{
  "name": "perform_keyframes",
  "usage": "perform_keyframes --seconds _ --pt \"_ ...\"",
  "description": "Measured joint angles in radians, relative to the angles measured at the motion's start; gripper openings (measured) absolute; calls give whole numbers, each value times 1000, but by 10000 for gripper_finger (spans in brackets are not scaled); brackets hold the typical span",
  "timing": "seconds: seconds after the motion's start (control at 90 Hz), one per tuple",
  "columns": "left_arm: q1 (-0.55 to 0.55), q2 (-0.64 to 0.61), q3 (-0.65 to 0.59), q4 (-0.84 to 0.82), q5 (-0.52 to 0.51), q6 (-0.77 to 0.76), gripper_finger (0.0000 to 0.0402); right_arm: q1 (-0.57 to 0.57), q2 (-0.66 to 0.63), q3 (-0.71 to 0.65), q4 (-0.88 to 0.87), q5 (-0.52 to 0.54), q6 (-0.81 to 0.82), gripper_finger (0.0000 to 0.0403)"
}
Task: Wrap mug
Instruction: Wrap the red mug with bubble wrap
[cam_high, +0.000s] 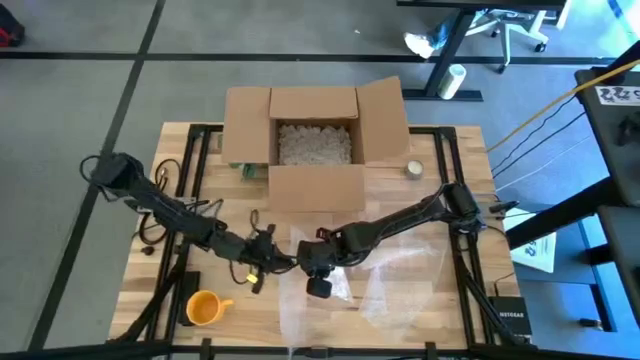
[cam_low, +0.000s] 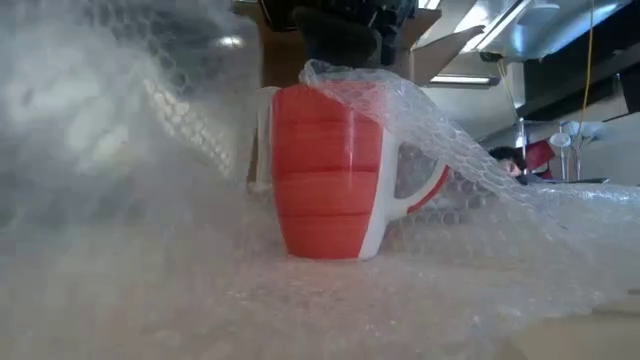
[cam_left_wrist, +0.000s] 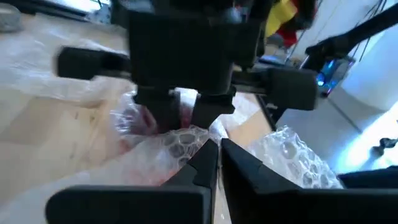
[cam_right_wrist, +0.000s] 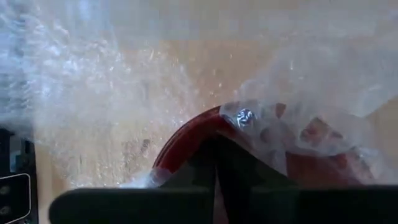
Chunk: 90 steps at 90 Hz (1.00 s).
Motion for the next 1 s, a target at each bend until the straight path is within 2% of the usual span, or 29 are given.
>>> perform_keyframes --seconds 0.178,0.389,0.533,0.644,0.833,1.0 --pt "34 119 83 15 47 -8 0 1 0 56 -84 0 0 0" --pt "62 155 124 11 72 -3 0 9 0 190 -284 2 -1 0" --pt "81 156 124 -16 74 -19 0 29 -2 309 -398 103 -9 0" --pt "93 156 124 1 101 -21 0 38 -2 357 -396 176 -45 0" --pt "94 156 124 98 106 -11 0 18 -2 346 -410 186 -53 0" --pt "109 156 124 93 77 -19 0 20 -2 339 -403 194 -37 0"
